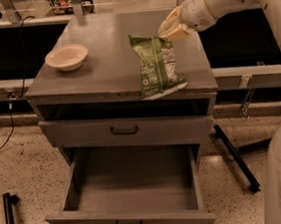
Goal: Pick green jalapeno chip bag from middle drawer and place on counter
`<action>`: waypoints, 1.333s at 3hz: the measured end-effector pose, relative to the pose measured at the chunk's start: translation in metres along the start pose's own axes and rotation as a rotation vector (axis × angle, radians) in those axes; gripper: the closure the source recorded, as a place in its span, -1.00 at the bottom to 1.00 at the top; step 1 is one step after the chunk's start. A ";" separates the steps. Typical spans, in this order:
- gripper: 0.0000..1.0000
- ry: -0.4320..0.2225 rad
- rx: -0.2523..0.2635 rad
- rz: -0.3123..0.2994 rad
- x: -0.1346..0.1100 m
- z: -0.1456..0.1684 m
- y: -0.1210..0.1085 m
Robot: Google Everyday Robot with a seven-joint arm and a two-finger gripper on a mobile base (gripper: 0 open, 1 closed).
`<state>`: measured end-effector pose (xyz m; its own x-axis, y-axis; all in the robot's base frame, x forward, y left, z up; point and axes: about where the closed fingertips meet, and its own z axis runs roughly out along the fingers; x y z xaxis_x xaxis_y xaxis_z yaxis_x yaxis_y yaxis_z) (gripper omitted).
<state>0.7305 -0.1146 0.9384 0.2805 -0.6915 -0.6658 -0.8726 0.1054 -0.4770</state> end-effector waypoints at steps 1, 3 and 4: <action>1.00 0.012 0.001 0.011 0.004 0.011 -0.006; 1.00 0.030 0.020 0.042 0.024 0.036 -0.004; 0.62 0.034 0.003 0.048 0.033 0.056 0.005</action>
Offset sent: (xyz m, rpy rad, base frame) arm 0.0266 -0.0021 -0.0259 0.0070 0.0118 -0.0850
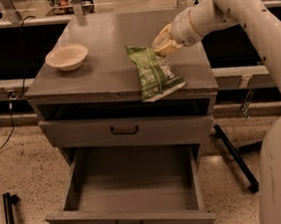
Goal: Pick green jalapeno chip bag from middle drawer and place on counter
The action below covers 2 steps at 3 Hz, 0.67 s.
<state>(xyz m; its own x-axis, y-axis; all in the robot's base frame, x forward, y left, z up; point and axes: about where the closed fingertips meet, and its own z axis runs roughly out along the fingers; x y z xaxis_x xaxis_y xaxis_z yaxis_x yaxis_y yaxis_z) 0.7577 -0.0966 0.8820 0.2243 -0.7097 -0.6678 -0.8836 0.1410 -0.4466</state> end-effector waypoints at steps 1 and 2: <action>0.18 0.009 -0.023 0.017 0.009 0.016 0.008; -0.28 0.024 -0.040 0.041 0.016 0.026 0.009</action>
Offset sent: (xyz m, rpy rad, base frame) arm 0.0126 0.0037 -0.0366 -0.0231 0.0894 -0.0328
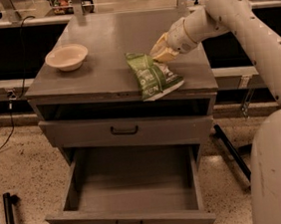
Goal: Pick green jalapeno chip bag from middle drawer and place on counter
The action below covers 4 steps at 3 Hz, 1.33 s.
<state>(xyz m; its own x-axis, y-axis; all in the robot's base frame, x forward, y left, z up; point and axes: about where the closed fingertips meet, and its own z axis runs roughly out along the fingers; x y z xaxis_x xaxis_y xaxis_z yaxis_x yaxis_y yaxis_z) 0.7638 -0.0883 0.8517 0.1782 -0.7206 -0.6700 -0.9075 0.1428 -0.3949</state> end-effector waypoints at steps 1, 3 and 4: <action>-0.75 0.011 -0.013 0.023 0.005 0.006 0.000; -1.00 0.019 -0.003 0.032 0.005 -0.006 -0.003; -0.66 0.028 0.001 0.028 0.003 -0.014 -0.003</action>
Offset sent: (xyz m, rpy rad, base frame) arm 0.0017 -0.0145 0.0055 -0.0070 0.0306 -0.0369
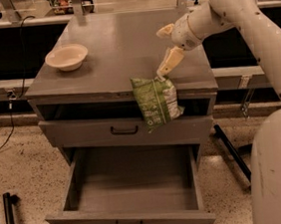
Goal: Pick green jalapeno chip bag from middle drawer and place on counter
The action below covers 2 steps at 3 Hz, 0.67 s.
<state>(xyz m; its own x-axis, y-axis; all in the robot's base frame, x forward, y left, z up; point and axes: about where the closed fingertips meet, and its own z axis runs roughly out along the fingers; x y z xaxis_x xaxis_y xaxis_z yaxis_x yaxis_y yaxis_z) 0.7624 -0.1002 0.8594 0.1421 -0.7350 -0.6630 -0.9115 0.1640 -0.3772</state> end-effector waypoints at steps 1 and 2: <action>-0.07 0.011 -0.001 -0.007 0.000 -0.005 0.000; 0.42 0.026 -0.009 -0.006 0.004 -0.007 0.003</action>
Offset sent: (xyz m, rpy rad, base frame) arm -0.0095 -0.0180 0.0042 -0.0451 0.0077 -0.0104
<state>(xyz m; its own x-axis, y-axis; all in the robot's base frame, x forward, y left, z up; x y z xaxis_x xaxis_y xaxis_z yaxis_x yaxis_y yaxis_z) 0.7572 -0.1074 0.8600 0.1381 -0.7528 -0.6436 -0.9142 0.1532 -0.3753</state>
